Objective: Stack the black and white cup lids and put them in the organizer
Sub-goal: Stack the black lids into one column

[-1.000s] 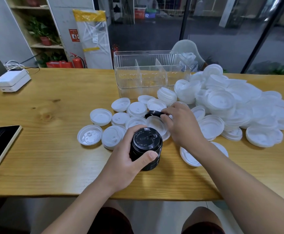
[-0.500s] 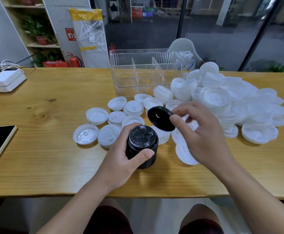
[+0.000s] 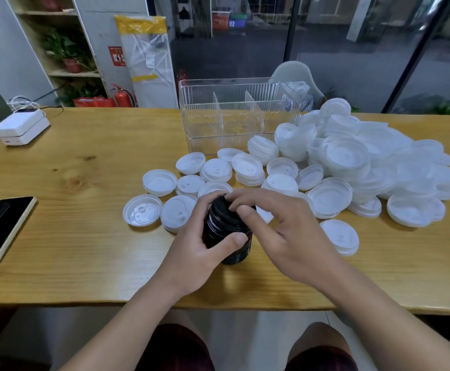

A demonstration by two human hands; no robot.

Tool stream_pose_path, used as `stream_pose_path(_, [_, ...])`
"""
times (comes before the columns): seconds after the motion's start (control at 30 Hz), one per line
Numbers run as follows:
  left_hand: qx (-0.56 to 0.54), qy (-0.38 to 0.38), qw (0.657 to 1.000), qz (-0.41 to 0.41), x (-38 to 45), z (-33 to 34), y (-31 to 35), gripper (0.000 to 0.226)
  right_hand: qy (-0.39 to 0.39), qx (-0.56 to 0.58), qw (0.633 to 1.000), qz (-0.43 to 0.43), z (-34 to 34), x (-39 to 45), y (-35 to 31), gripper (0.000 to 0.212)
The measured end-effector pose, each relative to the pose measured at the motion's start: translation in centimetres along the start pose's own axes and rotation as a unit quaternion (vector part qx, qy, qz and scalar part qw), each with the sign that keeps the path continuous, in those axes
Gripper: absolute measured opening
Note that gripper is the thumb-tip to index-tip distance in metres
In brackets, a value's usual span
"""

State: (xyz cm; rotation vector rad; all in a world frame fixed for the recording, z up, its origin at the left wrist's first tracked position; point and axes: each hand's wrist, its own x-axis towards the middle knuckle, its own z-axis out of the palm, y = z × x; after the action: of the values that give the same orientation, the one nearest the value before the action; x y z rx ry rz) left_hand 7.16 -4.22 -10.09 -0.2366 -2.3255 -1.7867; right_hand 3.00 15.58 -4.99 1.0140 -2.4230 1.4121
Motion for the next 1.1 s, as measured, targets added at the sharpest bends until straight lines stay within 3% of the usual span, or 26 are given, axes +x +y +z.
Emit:
stream_pose_path(0.17, [-0.003,-0.008,1.0,-0.008,0.0,0.0,0.2,0.06,-0.125,0.041,0.99,0.044,-3.1,0.7,1.1,0.053])
stream_pose_path(0.27, [0.001,-0.013,1.0,-0.014,0.0,0.0,0.1,0.066,-0.173,0.059,0.981,0.069,-3.3,1.1,1.8,0.06])
stream_pose_path(0.4, [0.009,-0.005,1.0,-0.027,-0.2,0.0,0.2,0.077,-0.138,0.047,0.987,0.071,-2.9,1.1,1.8,0.062])
stream_pose_path(0.7, [0.017,0.002,0.999,-0.041,0.1,0.0,0.3,0.071,-0.049,-0.019,0.993,0.108,-0.8,0.3,0.3,0.056])
stream_pose_path(0.9, [0.015,0.005,0.999,-0.046,0.1,-0.1,0.0,0.069,-0.044,-0.064,0.989,0.127,-0.7,0.1,-0.1,0.058])
stream_pose_path(1.0, [0.019,0.004,0.999,-0.047,0.1,-0.1,0.0,0.067,-0.03,-0.055,0.99,0.125,-0.5,-0.3,-0.5,0.037])
stream_pose_path(1.1, [0.035,0.008,0.998,-0.046,0.0,0.0,0.3,0.065,-0.014,-0.048,0.993,0.111,-0.1,-0.6,-0.4,0.033])
